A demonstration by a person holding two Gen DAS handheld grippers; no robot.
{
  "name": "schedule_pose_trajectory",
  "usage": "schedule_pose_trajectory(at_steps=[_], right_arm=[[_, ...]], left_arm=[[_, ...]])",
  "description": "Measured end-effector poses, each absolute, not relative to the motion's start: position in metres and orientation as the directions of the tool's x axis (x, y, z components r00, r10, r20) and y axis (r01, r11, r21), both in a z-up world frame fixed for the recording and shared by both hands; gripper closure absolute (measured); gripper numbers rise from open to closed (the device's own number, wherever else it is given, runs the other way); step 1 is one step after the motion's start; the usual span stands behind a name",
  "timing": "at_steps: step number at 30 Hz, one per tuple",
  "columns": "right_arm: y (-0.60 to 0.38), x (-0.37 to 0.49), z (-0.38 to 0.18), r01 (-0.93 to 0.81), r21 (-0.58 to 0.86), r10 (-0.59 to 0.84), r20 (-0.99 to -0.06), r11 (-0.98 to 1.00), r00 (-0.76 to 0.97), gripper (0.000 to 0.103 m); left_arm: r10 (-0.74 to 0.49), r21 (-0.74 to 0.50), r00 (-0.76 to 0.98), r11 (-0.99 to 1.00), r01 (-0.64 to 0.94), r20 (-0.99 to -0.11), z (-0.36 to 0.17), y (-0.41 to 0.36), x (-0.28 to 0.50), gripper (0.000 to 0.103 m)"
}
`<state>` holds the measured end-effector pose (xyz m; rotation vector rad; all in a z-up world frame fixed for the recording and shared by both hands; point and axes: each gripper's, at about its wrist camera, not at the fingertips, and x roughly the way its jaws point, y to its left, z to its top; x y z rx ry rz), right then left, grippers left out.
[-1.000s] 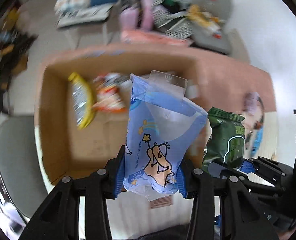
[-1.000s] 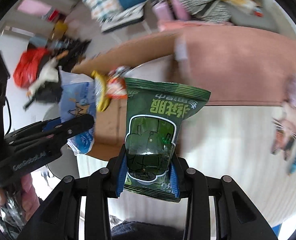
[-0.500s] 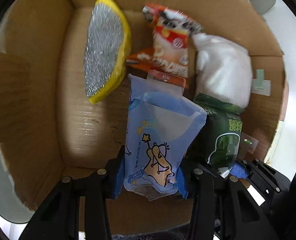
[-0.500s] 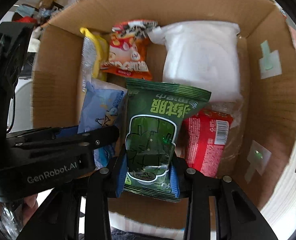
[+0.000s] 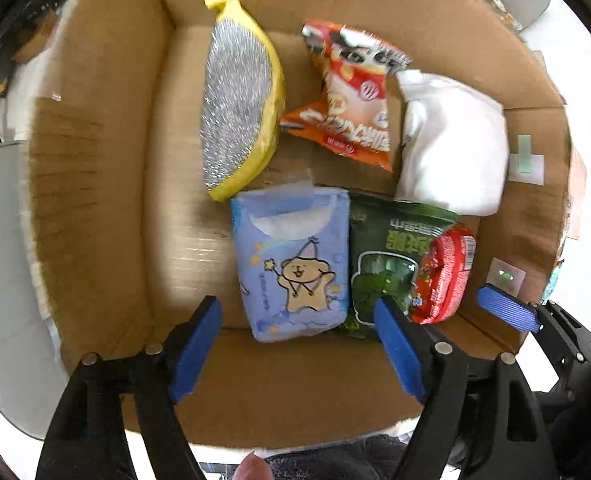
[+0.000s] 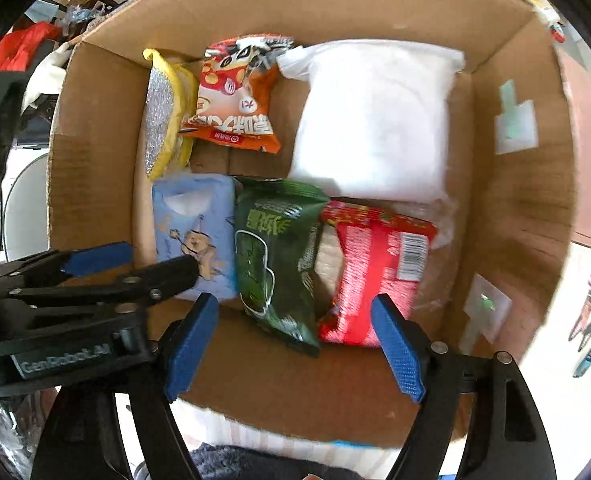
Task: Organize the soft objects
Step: 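Lower both packs into the box and open both grippers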
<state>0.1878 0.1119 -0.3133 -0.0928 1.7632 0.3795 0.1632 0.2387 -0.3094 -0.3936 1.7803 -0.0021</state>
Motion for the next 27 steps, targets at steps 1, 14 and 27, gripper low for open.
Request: schedule_pose_trajectory(at_steps=[1,14,27], right_arm=[[0.105,0.188,-0.309,-0.264,0.201,0.142,-0.964,0.943,-0.226,0.022],[0.076,0.154,-0.232,-0.251,0.146,0.133,-0.989,0.957,-0.067,0.020],[0.058,0.122,-0.183,-0.238,0.103,0.132,-0.985,0.966,0.112,0.000]], left_arm=[[-0.263,-0.212,-0.179,0.942,-0.259,-0.948,-0.303,0.238,0.162,0.024],[-0.123,-0.122,0.011,0.968,-0.217,-0.992,-0.219,0.233,0.130,0.022],[-0.016,-0.051,0.157,0.975,-0.216,-0.987,-0.168,0.221,0.089,0.001]])
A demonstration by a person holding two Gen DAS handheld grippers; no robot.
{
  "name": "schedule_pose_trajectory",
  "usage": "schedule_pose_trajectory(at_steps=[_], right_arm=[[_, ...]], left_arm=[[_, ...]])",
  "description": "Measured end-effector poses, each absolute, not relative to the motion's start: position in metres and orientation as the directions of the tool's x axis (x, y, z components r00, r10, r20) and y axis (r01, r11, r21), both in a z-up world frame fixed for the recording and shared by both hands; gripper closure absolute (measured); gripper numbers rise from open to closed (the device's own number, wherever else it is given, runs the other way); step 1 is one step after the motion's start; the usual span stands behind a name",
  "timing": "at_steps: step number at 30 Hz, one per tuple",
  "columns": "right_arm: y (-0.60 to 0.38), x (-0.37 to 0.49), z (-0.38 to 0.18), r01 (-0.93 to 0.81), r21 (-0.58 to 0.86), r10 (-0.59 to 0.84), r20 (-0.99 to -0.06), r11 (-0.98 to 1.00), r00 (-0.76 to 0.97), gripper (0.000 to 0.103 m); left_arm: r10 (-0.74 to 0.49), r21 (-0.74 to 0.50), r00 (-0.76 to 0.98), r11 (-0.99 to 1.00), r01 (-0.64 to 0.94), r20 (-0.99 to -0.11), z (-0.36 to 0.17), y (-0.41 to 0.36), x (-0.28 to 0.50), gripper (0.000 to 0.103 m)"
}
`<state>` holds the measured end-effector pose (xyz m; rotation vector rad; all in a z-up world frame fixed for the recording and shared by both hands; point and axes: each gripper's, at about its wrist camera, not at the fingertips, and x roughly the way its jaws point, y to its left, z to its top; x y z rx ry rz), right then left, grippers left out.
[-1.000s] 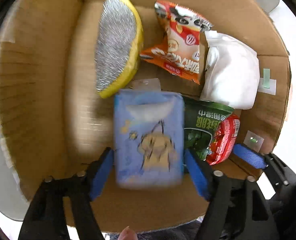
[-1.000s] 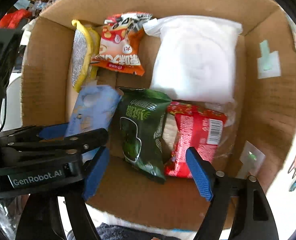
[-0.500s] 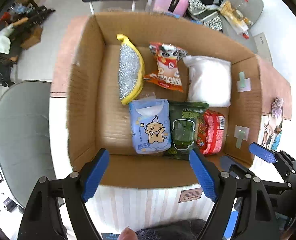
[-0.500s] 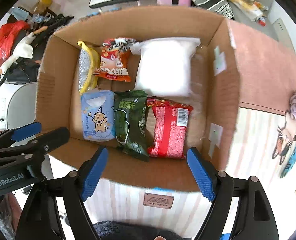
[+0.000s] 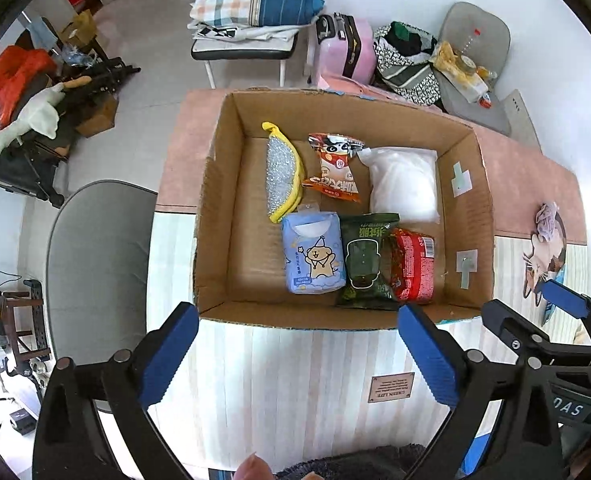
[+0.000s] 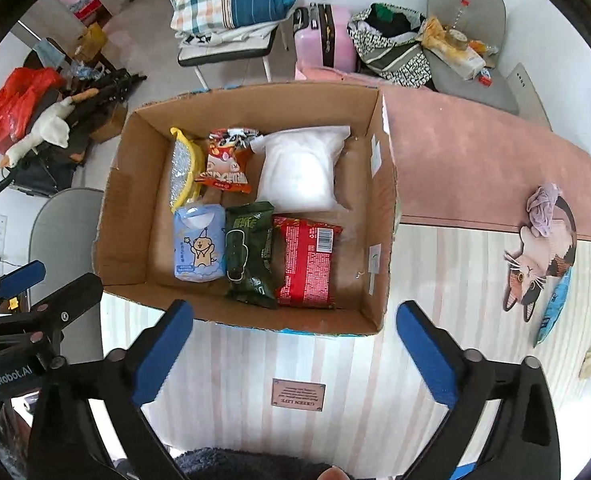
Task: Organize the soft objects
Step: 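Lower both packs into the box and open both grippers, then grasp the blue tube packet with right gripper while left grasps lilac cloth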
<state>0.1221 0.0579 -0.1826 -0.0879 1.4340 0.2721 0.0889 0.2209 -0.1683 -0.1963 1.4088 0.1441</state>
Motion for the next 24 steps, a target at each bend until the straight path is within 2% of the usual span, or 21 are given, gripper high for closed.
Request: schedule_pose_trajectory(at_steps=[14,21,24], right_arm=[[0.022,0.110,-0.164,-0.219,0.208,0.241,-0.961,0.953,0.136,0.000],[-0.075,0.125,-0.151,-0.044,0.238,0.242,-0.948,0.970,0.207,0.000],[-0.146,0.133,-0.158,0.089,0.209,0.185,-0.958,0.974,0.217,0.000]], left_arm=[[0.069,0.027,0.214,0.980,-0.197,-0.974,-0.130,0.189,0.084,0.001],[0.143,0.153,0.317,0.988,0.007,-0.938,-0.103,0.091,0.130,0.001],[0.105,0.144,0.308,0.984,0.108,-0.945,-0.110,0.036,0.157,0.001]])
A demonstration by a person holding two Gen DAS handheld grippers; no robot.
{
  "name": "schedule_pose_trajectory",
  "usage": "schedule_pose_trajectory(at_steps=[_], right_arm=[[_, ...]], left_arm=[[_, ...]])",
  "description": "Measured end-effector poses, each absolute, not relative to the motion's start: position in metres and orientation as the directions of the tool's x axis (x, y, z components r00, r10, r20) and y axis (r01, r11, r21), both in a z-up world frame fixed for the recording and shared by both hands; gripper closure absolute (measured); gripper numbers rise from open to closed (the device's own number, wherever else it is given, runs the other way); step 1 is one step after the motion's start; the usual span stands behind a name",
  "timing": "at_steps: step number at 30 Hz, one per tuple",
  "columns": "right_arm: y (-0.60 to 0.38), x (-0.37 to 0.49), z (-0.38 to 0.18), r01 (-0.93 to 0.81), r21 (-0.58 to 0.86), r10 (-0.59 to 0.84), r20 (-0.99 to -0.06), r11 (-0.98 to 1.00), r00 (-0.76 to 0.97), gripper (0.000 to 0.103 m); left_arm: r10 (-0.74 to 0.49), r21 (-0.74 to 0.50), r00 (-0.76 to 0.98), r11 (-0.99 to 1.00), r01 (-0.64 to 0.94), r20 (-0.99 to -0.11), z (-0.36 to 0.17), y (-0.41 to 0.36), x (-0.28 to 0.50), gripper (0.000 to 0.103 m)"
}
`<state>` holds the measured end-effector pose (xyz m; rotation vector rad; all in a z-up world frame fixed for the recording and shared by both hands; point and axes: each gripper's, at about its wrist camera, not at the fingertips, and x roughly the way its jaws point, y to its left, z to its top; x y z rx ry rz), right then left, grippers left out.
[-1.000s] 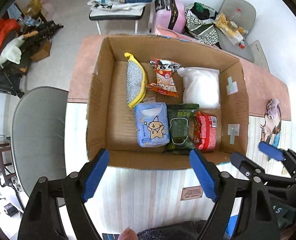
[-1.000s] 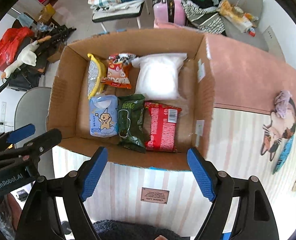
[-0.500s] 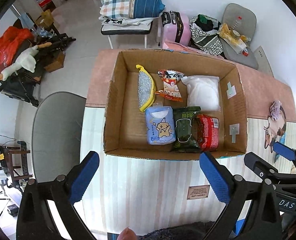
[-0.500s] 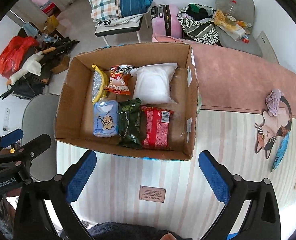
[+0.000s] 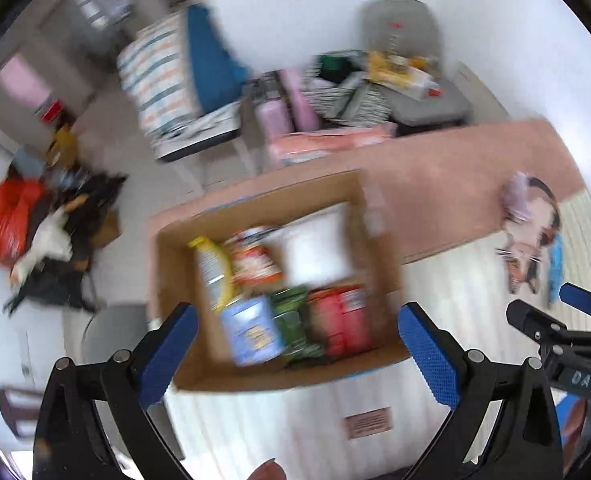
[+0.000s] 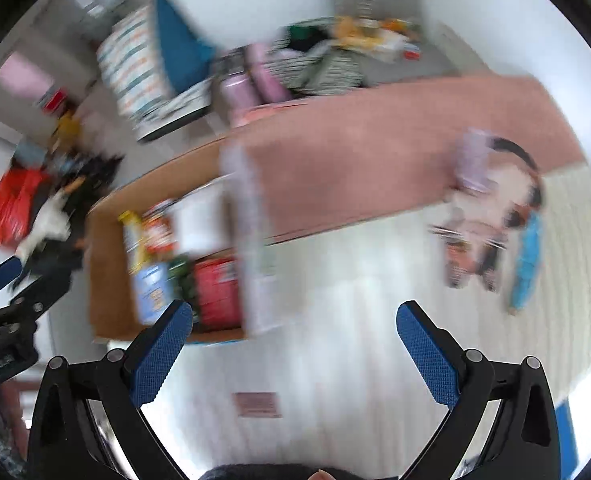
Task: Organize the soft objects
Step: 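Grasp the blue tube packet with right gripper while left grasps lilac cloth, then place the cloth and blue tube packet into the box and release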
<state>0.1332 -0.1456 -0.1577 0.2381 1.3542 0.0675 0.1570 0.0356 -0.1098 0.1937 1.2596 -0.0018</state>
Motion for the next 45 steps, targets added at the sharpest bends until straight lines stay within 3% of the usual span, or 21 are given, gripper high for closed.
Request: schedule_pose_trajectory(at_steps=[7,12,19,27,29,31,33,34,35,37,45], right_arm=[[-0.316,0.148,-0.211,0.409,0.125,0.064,-0.985,0.904,0.159,0.000],[-0.414,0.162,-0.274,0.543,0.103,0.070,-0.994,0.833,0.081,0.000],[-0.464,0.185,-0.346,0.575,0.076,0.105,-0.994,0.814,-0.017,0.004],[-0.480,0.197,-0.384,0.576,0.058,0.137,-0.986,0.815,-0.094,0.011],[-0.479,0.197,-0.392,0.568,0.046,0.138,-0.983,0.822,-0.120,0.017],[-0.479,0.196,-0.401,0.567,0.043,0.150,-0.978,0.823,-0.144,0.029],[-0.475,0.194,-0.406,0.561,0.040,0.156,-0.975,0.827,-0.160,0.036],[-0.471,0.189,-0.404,0.554,0.030,0.139,-0.978,0.832,-0.156,0.044],[-0.469,0.189,-0.403,0.545,0.009,0.116,-0.980,0.839,-0.162,0.049],[-0.464,0.190,-0.399,0.537,-0.006,0.091,-0.984,0.844,-0.155,0.087],[-0.425,0.177,-0.350,0.496,0.062,0.110,-0.992,0.866,-0.066,0.088]], left_arm=[[0.027,0.102,0.210,0.930,0.354,-0.977,-0.161,-0.125,0.237,0.001],[0.005,0.054,0.105,0.882,0.468,-0.994,-0.218,-0.232,0.292,0.001],[0.069,0.029,-0.047,0.814,0.580,-0.997,-0.308,-0.345,0.345,0.001],[0.178,0.064,-0.120,0.774,0.630,-0.977,-0.377,-0.386,0.362,0.001],[0.182,0.059,-0.135,0.781,0.621,-0.974,-0.383,-0.382,0.364,0.007],[0.192,0.061,-0.154,0.793,0.607,-0.969,-0.389,-0.377,0.365,0.043],[0.177,0.035,-0.184,0.806,0.592,-0.967,-0.392,-0.374,0.363,0.052],[0.171,0.033,-0.182,0.808,0.588,-0.968,-0.391,-0.372,0.362,0.062],[0.165,0.029,-0.181,0.811,0.584,-0.970,-0.390,-0.371,0.361,0.065],[0.154,0.025,-0.176,0.816,0.577,-0.972,-0.385,-0.369,0.356,0.070],[-0.010,-0.067,-0.114,0.859,0.508,-0.993,-0.315,-0.329,0.326,0.072]])
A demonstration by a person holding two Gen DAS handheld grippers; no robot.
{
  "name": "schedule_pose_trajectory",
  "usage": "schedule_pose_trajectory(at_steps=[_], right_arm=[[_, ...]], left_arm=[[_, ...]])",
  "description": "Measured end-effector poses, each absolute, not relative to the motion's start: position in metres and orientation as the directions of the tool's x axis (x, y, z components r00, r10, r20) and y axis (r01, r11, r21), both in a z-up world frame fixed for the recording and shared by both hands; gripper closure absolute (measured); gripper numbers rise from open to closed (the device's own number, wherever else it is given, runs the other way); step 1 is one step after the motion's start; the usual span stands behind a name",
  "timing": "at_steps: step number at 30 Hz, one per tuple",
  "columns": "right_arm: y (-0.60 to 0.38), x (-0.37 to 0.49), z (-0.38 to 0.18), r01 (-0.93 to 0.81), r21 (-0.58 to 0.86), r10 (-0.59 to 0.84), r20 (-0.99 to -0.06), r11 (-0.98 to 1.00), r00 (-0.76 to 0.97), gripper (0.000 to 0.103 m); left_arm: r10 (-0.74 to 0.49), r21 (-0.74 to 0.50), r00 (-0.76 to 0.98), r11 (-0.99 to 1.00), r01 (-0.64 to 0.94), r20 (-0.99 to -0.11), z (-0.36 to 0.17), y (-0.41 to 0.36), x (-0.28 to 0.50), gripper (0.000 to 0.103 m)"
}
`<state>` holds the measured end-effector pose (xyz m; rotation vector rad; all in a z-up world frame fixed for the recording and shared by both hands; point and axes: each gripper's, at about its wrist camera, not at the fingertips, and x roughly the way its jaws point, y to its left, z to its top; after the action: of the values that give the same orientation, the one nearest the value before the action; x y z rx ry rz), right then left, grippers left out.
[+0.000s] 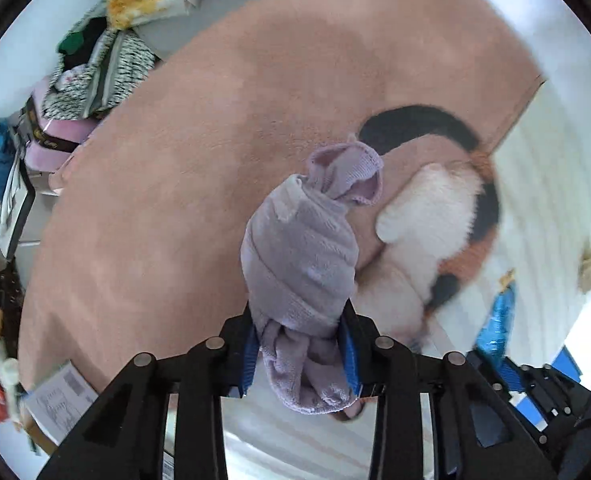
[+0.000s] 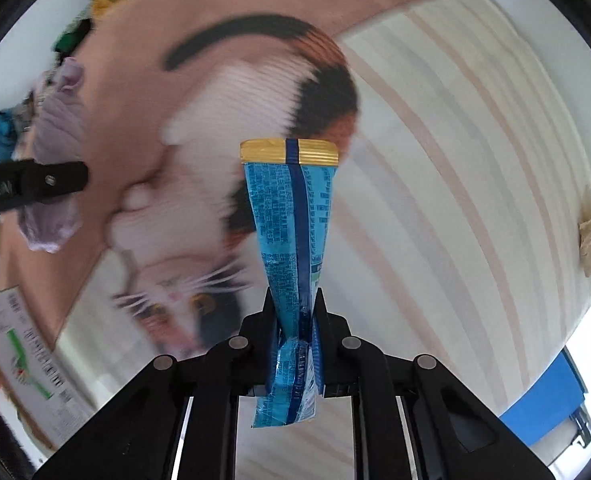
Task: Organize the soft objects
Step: 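Place the cloth and blue tube packet into the box and release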
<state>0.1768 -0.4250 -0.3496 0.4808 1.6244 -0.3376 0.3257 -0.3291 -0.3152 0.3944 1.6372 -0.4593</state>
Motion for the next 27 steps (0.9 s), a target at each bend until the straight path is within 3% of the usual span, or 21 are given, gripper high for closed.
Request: schedule_pose_trajectory(at_steps=[6,10,19,27], right_arm=[[-0.358,0.169,-0.278,0.381,0.165,0.160,-0.986,0.910,0.046,0.089],[-0.293,0.171,-0.235,0.268,0.203,0.187,-0.979,0.942,0.085,0.089],[-0.126,0.169,-0.177,0.003,0.249,0.247,-0.962,0.969,0.115,0.089],[0.023,0.198,-0.207,-0.180,0.143,0.158,-0.985,0.973,0.069,0.089]], left_arm=[[-0.218,-0.209,-0.023,0.895,0.395,-0.976,-0.226,-0.236,0.276,0.072],[-0.286,-0.264,0.039,0.923,0.281,-0.957,-0.187,-0.146,0.247,0.072],[-0.181,-0.180,0.120,0.983,0.018,-0.976,-0.165,0.076,0.199,0.072],[-0.069,-0.079,0.064,0.981,-0.176,-0.996,-0.208,0.214,0.173,0.072]])
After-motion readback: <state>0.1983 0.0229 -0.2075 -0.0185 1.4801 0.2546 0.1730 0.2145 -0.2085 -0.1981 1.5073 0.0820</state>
